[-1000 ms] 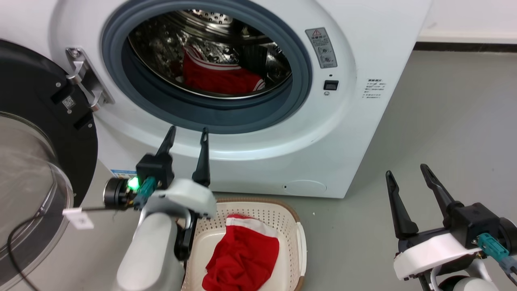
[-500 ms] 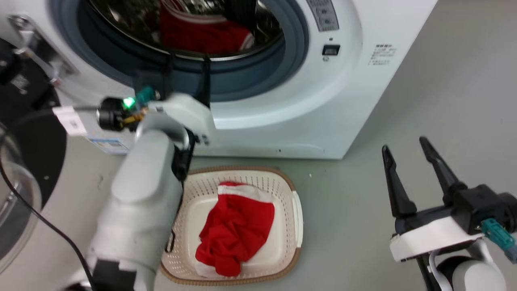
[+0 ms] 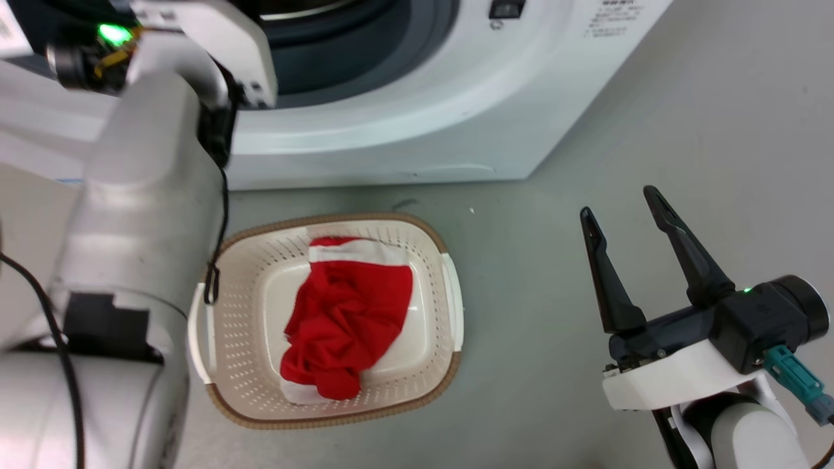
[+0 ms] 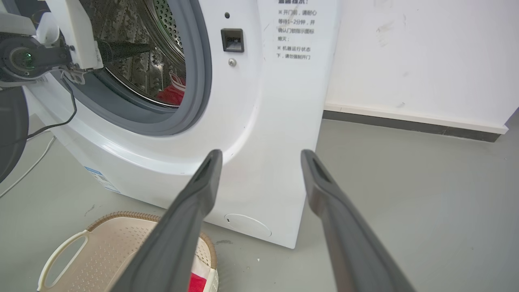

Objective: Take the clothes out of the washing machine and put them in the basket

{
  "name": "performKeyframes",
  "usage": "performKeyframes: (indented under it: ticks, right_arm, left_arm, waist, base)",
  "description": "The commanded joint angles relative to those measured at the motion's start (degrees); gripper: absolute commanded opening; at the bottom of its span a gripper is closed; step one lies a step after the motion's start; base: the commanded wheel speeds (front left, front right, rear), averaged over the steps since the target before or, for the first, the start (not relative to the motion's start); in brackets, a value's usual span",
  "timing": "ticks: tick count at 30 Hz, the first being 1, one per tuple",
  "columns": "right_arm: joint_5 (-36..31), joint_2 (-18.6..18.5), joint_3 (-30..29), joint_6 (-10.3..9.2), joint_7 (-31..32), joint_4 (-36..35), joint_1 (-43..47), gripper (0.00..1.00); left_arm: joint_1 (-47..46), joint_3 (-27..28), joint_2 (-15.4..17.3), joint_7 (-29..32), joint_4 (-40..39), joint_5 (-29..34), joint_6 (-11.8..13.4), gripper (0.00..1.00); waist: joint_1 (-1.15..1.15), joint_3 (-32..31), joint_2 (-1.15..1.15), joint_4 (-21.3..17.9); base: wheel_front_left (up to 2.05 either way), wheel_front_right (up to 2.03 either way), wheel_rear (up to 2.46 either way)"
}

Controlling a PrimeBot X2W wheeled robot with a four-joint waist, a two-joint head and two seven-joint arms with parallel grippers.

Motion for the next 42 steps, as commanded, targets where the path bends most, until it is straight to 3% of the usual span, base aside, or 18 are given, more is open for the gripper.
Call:
performKeyframes:
  ticks: [1, 18, 33, 38, 39, 40, 42]
  right_arm:
    - [0.4, 0.1, 0.5, -0.05, -0.5, -0.6, -1.4, 1.0]
    - [4.0, 0.1, 6.3, -0.05, -3.7, -4.0, -2.9, 1.0]
    - [6.9, 0.1, 10.8, -0.05, -5.8, -2.2, -1.0, 1.0]
    - [8.2, 0.1, 11.3, -0.05, -6.7, -1.2, -0.2, 1.0]
    - [8.4, 0.1, 11.5, -0.05, -6.8, -1.2, 0.0, 1.0]
    - [8.7, 0.1, 11.7, -0.05, -6.8, -1.1, 0.1, 1.0]
    - [8.9, 0.1, 12.1, -0.05, -6.9, -0.9, 0.2, 1.0]
  left_arm:
    - [-1.7, -0.2, 0.6, 0.5, 1.0, 0.2, -0.2, 1.0]
    - [-19.0, -2.0, 9.6, 10.9, 6.6, 1.2, -0.5, 1.0]
    - [-24.9, -4.7, 17.2, 25.9, 8.3, 3.0, -0.7, 1.0]
    - [-25.0, -5.7, 18.3, 30.5, 8.7, 3.2, -0.3, 1.0]
    - [-25.0, -5.6, 18.5, 31.0, 8.7, 3.0, 0.1, 0.6]
    - [-24.9, -5.8, 18.7, 31.0, 8.6, 3.0, 0.2, 0.0]
    - [-24.8, -6.1, 18.9, 31.0, 8.4, 3.3, 1.0, 0.0]
  waist:
    - [-0.01, 2.6, 0.0, -1.8]
    - [-0.01, 16.1, 0.0, -9.4]
    - [-0.01, 19.9, 0.0, -15.0]
    - [-0.01, 20.3, 0.0, -16.3]
    - [-0.01, 20.4, 0.0, -16.5]
    - [-0.01, 20.4, 0.0, -16.7]
    - [-0.01, 20.4, 0.0, -17.0]
  base:
    - [0.0, 0.0, 0.0]
    - [0.0, 0.0, 0.0]
    - [0.0, 0.0, 0.0]
    - [0.0, 0.0, 0.0]
    - [0.0, 0.0, 0.0]
    - [0.0, 0.0, 0.0]
    - [0.0, 0.0, 0.0]
